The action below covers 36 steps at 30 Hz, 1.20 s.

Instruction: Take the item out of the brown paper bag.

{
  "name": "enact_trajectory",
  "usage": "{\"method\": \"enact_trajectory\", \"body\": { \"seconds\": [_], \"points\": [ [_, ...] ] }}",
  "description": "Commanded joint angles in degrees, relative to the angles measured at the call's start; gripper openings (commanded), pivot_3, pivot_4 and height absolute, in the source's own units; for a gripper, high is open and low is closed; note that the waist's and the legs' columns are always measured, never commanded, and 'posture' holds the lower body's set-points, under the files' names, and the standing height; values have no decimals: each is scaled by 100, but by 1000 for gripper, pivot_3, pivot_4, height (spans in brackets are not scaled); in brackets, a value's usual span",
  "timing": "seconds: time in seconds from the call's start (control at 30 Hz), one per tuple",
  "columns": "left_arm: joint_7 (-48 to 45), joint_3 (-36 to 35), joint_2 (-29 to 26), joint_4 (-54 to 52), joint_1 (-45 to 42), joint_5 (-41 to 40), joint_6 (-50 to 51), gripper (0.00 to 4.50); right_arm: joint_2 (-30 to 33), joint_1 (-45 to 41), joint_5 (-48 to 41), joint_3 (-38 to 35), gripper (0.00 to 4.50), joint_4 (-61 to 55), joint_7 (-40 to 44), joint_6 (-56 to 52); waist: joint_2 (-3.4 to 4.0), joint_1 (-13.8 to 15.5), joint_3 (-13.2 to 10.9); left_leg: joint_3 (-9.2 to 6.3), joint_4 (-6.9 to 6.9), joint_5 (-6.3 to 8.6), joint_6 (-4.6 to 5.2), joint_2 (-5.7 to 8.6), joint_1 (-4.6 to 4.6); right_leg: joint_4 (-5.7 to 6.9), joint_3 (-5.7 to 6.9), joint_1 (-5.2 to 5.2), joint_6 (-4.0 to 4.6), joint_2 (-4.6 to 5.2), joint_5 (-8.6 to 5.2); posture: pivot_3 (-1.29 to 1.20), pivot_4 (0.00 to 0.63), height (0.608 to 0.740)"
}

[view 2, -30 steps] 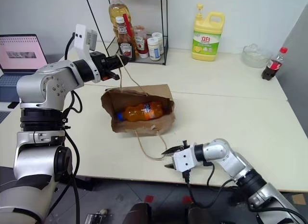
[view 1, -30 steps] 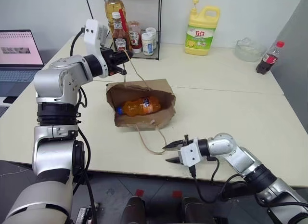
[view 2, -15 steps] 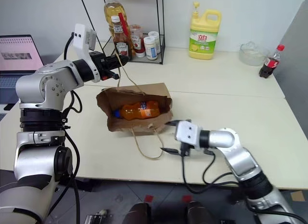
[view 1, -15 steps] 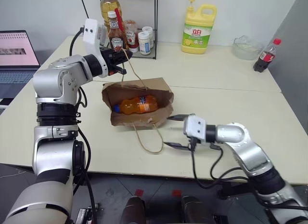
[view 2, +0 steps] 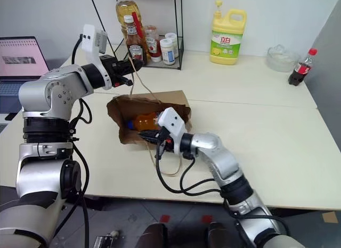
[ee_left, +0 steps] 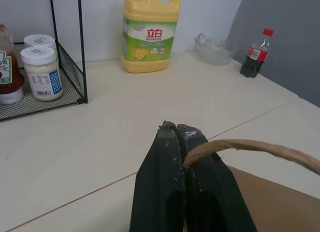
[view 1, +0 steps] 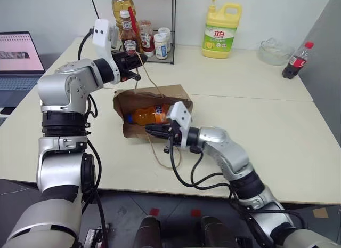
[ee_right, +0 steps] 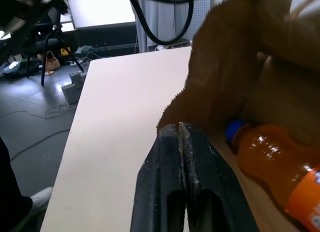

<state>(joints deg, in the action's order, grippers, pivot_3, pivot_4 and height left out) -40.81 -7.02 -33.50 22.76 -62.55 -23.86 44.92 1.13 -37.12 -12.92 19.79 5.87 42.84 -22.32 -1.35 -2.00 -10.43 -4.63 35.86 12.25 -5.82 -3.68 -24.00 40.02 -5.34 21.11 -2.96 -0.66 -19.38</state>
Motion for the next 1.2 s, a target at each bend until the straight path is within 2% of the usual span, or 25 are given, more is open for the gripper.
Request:
{"method": "enact_trajectory", "body": {
  "seconds": [0.03, 0.17, 0.3, 0.47, 0.57, 0.93, 1.2],
  "points": [
    [-31, -114, -78, -125, -179, -12, -95, 0, -182, -293, 47, -116, 41, 524, 30, 472, 0, -2, 0, 0, 1, -1, -2, 0, -3, 2, 0, 6, 0, 0, 0, 0, 150, 740],
    [-8, -137, -94, -185, -131, -29, -81, 0, -256, -705, 340, -202, 41, 1596, -82, 1153, 0, -13, 0, 1, -1, -5, -8, -1, -3, 5, 0, 10, 1, 0, 0, 0, 150, 740],
    [25, -159, -90, -294, -35, -58, -46, 0, -197, -1449, 1097, -250, 41, 2897, -977, 2003, 1, -32, -1, 2, -1, -4, -5, -1, -3, 8, -2, 14, 1, 0, 0, 0, 150, 740],
    [45, -160, -70, -270, -41, -55, -63, 0, -112, -1883, 1899, 39, 41, 3644, -1475, 2772, 1, -60, -1, 5, -6, -7, -12, -1, -5, 10, -4, 21, 1, 0, 1, 0, 150, 740],
    [44, -155, -53, -241, -55, -54, -81, 0, -73, -2028, 2294, 218, 573, 3902, -1553, 3049, 1, -95, -1, 6, -8, -8, -14, -1, -7, 10, -6, 24, 1, 0, 1, 0, 150, 740],
    [23, -143, 19, -160, -92, -54, -156, 0, 71, -2443, 3353, 679, 4419, 4661, -1837, 3533, 1, -124, -1, 6, -5, -9, -15, 0, -5, 22, -7, 25, 1, 0, 1, 0, 150, 740],
    [24, -170, 60, -180, -85, -69, -155, 0, 25, -2965, 4273, 1212, 4467, 5444, -2278, 3506, 1, -125, -1, 8, -4, -11, -17, 1, -5, 30, -10, 30, 2, 1, 1, 0, 150, 740]
  ]
}}
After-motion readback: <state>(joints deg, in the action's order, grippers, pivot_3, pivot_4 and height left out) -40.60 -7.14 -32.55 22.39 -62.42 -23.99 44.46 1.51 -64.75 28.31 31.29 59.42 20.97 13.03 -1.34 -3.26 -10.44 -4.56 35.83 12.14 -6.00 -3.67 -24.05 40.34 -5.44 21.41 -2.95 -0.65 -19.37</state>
